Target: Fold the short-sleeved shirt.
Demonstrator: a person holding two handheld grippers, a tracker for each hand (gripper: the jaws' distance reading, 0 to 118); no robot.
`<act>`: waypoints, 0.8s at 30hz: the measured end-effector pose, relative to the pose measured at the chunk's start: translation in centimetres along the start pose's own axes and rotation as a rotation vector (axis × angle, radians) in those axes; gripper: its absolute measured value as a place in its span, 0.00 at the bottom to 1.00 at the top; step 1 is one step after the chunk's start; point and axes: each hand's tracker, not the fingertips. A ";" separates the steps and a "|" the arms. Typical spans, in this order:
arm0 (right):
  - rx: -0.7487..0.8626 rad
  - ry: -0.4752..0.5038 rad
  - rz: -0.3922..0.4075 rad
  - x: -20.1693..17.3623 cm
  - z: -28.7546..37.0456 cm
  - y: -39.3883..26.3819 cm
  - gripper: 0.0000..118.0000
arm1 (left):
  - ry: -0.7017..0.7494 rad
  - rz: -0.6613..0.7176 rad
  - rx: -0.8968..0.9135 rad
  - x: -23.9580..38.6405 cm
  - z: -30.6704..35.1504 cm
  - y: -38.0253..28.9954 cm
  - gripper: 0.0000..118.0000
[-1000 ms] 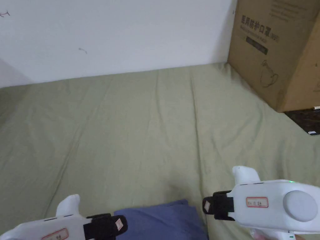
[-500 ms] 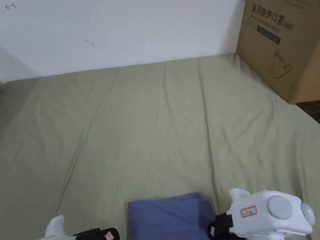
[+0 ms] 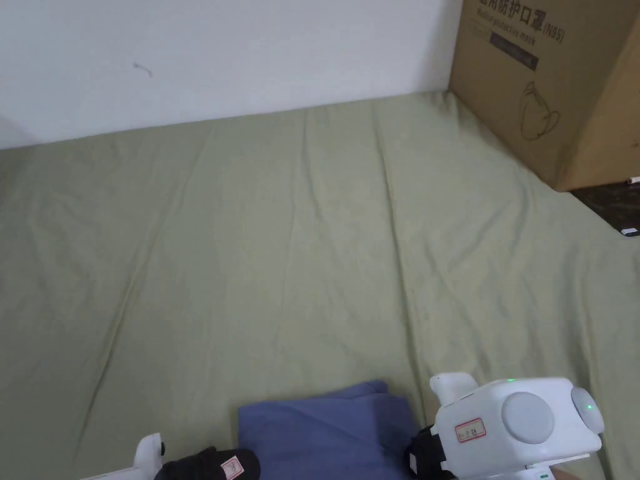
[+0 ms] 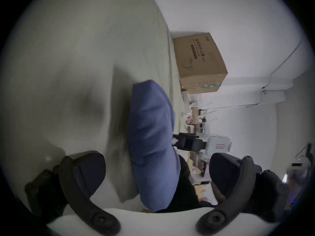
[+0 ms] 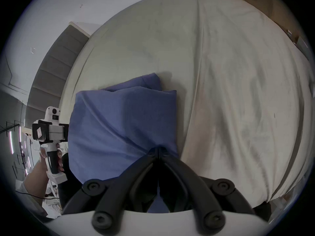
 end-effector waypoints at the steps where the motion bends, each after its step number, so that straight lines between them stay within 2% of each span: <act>1: 0.001 0.004 -0.006 0.1 0.0 0.0 0.00 | -0.026 0.004 0.005 0.0 -0.6 0.2 1.00; 7: 0.003 0.018 -0.043 0.4 -0.1 -0.1 0.00 | -0.178 0.041 -0.046 -1.1 -5.8 0.5 1.00; 10: 0.002 0.013 -0.041 0.3 -0.1 -0.1 0.00 | -0.191 0.060 -0.043 -1.1 -6.8 0.7 1.00; 11: 0.002 0.012 -0.041 0.3 -0.1 -0.1 0.00 | -0.189 0.055 -0.043 -1.2 -6.5 0.6 0.97; 12: 0.002 0.012 -0.041 0.3 -0.1 -0.1 0.00 | -0.170 0.040 -0.043 -1.1 -6.2 0.5 0.81; 13: 0.002 0.013 -0.044 0.3 -0.1 -0.1 0.00 | -0.102 0.010 -0.035 -1.0 -5.9 0.3 0.47; 14: 0.003 0.015 -0.046 0.4 -0.1 -0.2 0.00 | -0.029 -0.008 -0.029 -1.0 -5.9 0.0 0.18; 15: 0.005 0.017 -0.048 0.5 -0.1 -0.3 0.00 | 0.150 -0.043 -0.033 -1.7 -5.9 -0.3 0.18; 16: 0.007 0.041 -0.058 0.6 -0.1 -0.2 0.00 | 0.176 -0.044 -0.031 -2.4 -5.9 -0.8 0.18; 17: 0.007 0.027 -0.064 0.7 -0.1 -0.3 0.00 | 0.006 -0.003 0.011 -2.0 -5.6 -1.0 0.18; 19: 0.008 0.032 -0.077 0.7 -0.1 -0.3 0.00 | 0.098 -0.054 -0.001 -1.1 -6.0 -1.0 0.18; 22: 0.009 0.012 -0.073 0.1 0.2 -0.2 0.00 | 0.100 -0.053 0.006 -0.4 -5.9 -1.3 0.18; 24: 0.028 -0.045 -0.077 -1.0 1.0 -0.2 0.00 | 0.128 -0.077 0.013 1.0 -5.8 -1.3 0.18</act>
